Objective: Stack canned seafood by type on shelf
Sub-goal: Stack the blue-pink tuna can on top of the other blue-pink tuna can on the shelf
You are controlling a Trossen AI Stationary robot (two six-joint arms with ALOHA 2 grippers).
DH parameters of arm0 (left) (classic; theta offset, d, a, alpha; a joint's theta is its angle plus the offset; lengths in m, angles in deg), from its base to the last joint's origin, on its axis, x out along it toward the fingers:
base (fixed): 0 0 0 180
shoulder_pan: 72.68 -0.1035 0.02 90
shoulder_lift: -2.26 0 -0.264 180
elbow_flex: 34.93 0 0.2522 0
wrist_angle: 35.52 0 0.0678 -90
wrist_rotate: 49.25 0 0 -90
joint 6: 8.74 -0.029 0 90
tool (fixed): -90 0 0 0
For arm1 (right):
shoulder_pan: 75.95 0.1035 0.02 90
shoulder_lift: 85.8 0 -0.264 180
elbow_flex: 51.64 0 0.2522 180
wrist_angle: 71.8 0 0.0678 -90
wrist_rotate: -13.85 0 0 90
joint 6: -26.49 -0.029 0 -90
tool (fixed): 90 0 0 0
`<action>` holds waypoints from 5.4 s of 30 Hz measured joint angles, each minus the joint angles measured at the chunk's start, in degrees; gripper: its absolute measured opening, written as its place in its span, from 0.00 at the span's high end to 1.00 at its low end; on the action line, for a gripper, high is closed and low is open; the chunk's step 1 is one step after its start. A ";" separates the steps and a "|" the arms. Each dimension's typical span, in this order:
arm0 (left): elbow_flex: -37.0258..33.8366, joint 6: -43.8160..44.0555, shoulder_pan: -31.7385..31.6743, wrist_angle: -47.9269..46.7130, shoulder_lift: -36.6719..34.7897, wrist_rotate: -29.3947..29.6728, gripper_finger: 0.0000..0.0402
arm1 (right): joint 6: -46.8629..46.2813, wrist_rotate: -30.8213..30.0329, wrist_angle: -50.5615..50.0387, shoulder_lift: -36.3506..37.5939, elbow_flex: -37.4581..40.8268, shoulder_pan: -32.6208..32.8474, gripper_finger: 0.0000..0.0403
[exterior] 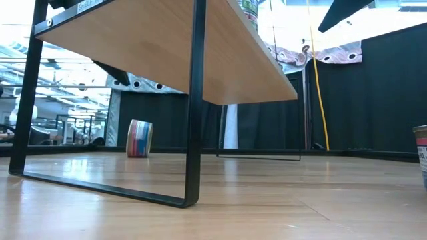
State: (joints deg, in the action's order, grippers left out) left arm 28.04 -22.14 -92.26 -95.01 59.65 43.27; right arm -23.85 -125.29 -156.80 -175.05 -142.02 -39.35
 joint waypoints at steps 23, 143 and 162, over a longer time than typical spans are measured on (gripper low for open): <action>0.00 -48.58 8.86 4.92 15.91 11.04 0.44 | 3.08 3.02 1.95 0.00 0.00 0.00 1.00; 30.08 59.30 19.98 31.23 15.26 -23.46 0.45 | 184.03 -7.42 83.02 -8.74 -13.05 -7.78 0.59; 32.94 45.21 14.77 34.23 4.25 -12.50 0.20 | 171.19 -14.35 82.35 -3.75 -12.94 -1.98 0.56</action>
State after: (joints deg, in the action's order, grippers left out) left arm 60.98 23.08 -77.49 -60.78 63.89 30.76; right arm 147.34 -139.64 -74.45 -178.80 -154.96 -41.33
